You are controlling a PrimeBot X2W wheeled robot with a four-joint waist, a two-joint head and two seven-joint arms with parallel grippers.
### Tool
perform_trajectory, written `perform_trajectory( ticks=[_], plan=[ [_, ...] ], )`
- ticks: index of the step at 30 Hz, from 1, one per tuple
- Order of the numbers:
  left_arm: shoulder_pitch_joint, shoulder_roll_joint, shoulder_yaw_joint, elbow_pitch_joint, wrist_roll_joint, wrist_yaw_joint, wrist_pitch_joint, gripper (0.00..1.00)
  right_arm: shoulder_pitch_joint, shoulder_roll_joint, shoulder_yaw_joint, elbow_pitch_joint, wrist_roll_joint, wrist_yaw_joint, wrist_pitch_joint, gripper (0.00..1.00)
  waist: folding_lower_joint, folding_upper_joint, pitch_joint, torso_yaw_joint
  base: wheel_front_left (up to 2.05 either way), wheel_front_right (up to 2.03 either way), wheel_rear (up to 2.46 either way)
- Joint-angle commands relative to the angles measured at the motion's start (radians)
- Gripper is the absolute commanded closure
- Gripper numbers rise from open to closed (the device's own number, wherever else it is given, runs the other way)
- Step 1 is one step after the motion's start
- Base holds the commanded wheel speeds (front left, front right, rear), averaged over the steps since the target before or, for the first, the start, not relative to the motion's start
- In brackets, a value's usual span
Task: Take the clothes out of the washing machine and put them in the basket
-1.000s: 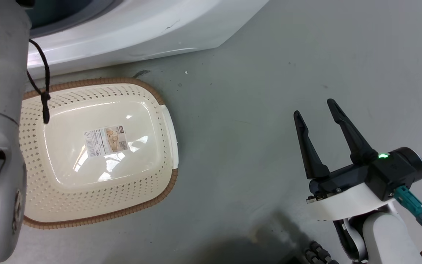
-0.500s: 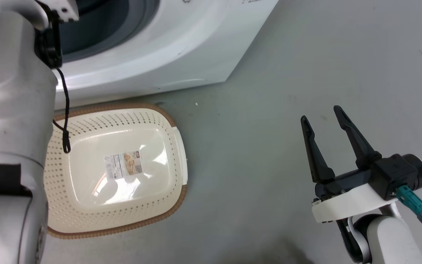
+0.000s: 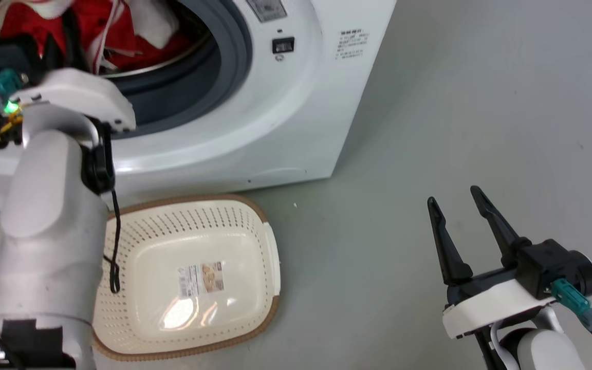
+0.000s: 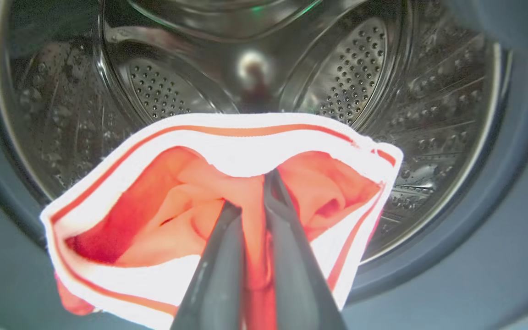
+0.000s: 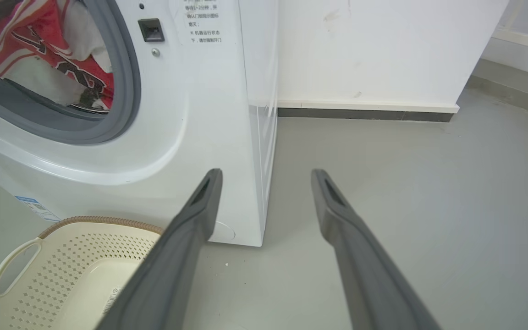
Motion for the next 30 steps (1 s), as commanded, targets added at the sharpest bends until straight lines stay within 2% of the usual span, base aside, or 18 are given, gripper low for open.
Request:
perform_trajectory(
  ticks=[1,9,13,23,30],
  plan=[
    [0.052,-0.009,0.012,-0.034,0.019,-0.013,-0.005,1.00,0.021,0.003,-0.004,0.001,0.001,-0.001,0.006,0.00,0.0001,0.0000,-0.070,0.027,0.00,0.00,0.00],
    [0.194,-0.056,0.049,-0.141,0.071,-0.045,-0.005,1.00,0.066,0.003,-0.002,-0.002,0.005,-0.001,0.027,0.00,0.0001,0.0000,-0.168,0.063,0.00,0.00,0.00],
    [0.310,-0.095,0.075,-0.250,0.109,-0.068,-0.005,1.00,0.105,0.003,-0.008,-0.016,0.006,-0.001,0.034,0.00,0.0001,0.0000,-0.232,0.092,0.00,0.00,0.00],
    [0.544,-0.158,0.067,-0.476,0.156,-0.073,-0.004,1.00,0.151,0.003,-0.035,-0.044,-0.009,-0.001,0.053,0.00,0.0001,0.0000,-0.299,0.145,0.00,0.00,0.00],
    [0.722,-0.184,0.055,-0.559,0.149,-0.062,-0.004,1.00,0.168,0.003,-0.033,-0.065,-0.013,-0.001,0.068,0.00,0.0001,0.0000,-0.310,0.170,0.00,0.00,0.00]
  ],
)
